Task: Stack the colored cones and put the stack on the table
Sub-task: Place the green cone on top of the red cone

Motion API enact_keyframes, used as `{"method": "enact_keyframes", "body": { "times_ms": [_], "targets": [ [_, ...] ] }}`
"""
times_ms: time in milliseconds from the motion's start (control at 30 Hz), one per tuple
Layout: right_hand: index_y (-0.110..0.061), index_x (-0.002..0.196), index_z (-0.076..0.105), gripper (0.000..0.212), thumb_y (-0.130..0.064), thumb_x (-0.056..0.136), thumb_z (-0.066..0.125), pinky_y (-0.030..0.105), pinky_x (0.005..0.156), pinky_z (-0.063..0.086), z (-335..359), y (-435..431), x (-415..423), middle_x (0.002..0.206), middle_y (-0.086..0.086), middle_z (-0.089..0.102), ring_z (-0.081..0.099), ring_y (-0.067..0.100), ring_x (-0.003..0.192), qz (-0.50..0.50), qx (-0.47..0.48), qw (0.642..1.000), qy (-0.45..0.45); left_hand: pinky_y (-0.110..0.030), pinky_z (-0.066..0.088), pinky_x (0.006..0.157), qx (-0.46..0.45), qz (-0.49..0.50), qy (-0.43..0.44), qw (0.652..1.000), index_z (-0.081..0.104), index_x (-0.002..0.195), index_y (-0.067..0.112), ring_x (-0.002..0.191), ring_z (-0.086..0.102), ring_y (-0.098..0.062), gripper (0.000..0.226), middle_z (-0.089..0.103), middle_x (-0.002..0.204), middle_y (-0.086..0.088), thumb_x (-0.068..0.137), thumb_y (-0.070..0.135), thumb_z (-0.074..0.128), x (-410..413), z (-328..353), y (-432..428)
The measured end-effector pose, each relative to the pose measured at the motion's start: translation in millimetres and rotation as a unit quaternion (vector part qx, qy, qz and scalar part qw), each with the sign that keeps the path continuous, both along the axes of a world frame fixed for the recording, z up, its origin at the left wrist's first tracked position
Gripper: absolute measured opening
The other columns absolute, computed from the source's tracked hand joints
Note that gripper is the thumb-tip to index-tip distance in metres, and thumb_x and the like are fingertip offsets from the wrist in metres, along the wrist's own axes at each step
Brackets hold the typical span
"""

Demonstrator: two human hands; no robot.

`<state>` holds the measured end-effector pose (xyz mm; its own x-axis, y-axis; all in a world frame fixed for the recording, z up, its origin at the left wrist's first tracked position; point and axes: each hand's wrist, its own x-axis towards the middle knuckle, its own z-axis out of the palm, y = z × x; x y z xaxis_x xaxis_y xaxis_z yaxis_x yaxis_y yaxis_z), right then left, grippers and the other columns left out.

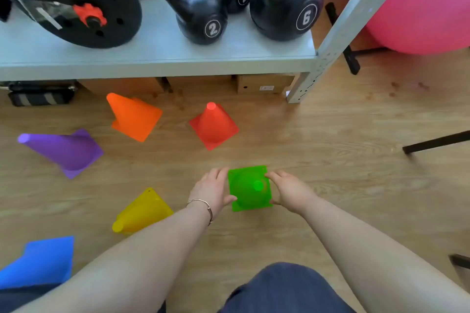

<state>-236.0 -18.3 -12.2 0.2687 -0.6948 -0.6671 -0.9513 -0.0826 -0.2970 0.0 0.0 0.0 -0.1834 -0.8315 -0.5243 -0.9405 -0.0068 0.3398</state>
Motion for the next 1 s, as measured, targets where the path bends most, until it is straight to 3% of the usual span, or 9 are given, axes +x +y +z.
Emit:
{"method": "enact_keyframes", "body": {
  "times_ms": [167, 267, 433, 567, 867, 1000],
  "targets": [
    [-0.025, 0.146, 0.037, 0.081, -0.034, 0.078, 0.078, 0.033, 0.101, 0.042, -27.5, 8.6, -2.6, 0.141, 0.009, 0.052, 0.052, 0.030, 0.127, -0.042, 0.003, 0.999, -0.027, -0.035, 0.039, 0.106, 0.086, -0.002, 0.045, 0.995, 0.027, 0.149, 0.025, 0.135, 0.042, -0.024, 0.079, 0.035, 0.152, 0.001, 0.084, 0.046, 0.066, -13.3, -36.7, 11.9],
    [-0.025, 0.146, 0.039, 0.078, -0.033, 0.078, 0.078, 0.033, 0.098, 0.043, -39.4, 7.6, -6.0, 0.138, 0.011, 0.056, 0.054, 0.030, 0.124, -0.064, 0.002, 0.997, -0.039, -0.034, 0.038, 0.109, 0.087, 0.006, 0.068, 0.994, 0.027, 0.149, 0.024, 0.136, 0.041, -0.023, 0.079, 0.036, 0.153, 0.000, 0.084, 0.044, 0.067, -22.2, -50.9, 15.6],
    [-0.027, 0.146, 0.041, 0.072, -0.037, 0.082, 0.073, 0.036, 0.096, 0.048, -56.8, 3.7, -11.5, 0.132, 0.010, 0.064, 0.059, 0.030, 0.120, -0.064, 0.008, 0.997, -0.031, -0.033, 0.041, 0.107, 0.108, 0.128, 0.087, 0.982, 0.036, 0.144, 0.024, 0.128, 0.052, -0.020, 0.075, 0.050, 0.144, -0.001, 0.080, 0.029, 0.075, -30.4, -70.4, 12.1],
    [-0.025, 0.149, 0.037, 0.082, -0.037, 0.079, 0.077, 0.033, 0.100, 0.044, -68.6, 0.0, -12.3, 0.140, 0.011, 0.058, 0.056, 0.030, 0.124, -0.058, 0.025, 0.997, -0.046, -0.034, 0.041, 0.107, 0.138, 0.142, 0.081, 0.977, 0.034, 0.146, 0.025, 0.128, 0.052, -0.021, 0.082, 0.052, 0.143, -0.001, 0.077, 0.023, 0.077, -30.9, -81.1, 4.1],
    [-0.021, 0.151, 0.035, 0.090, -0.033, 0.075, 0.082, 0.027, 0.103, 0.039, -72.2, -0.6, -9.5, 0.146, 0.012, 0.052, 0.053, 0.027, 0.129, -0.099, 0.015, 0.990, -0.103, -0.031, 0.041, 0.108, 0.105, 0.228, 0.142, 0.958, 0.038, 0.145, 0.032, 0.132, 0.049, -0.016, 0.082, 0.052, 0.144, 0.000, 0.074, 0.018, 0.079, -28.3, -86.6, 8.3],
    [-0.025, 0.148, 0.039, 0.090, -0.029, 0.071, 0.085, 0.037, 0.105, 0.045, -57.5, -11.3, 1.0, 0.143, 0.010, 0.055, 0.055, 0.025, 0.128, -0.132, -0.018, 0.977, -0.166, -0.020, 0.038, 0.105, 0.072, 0.261, 0.170, 0.947, 0.044, 0.143, 0.030, 0.127, 0.054, -0.014, 0.078, 0.057, 0.138, -0.001, 0.074, 0.019, 0.080, -14.3, -69.1, -0.7]
  ]
}}
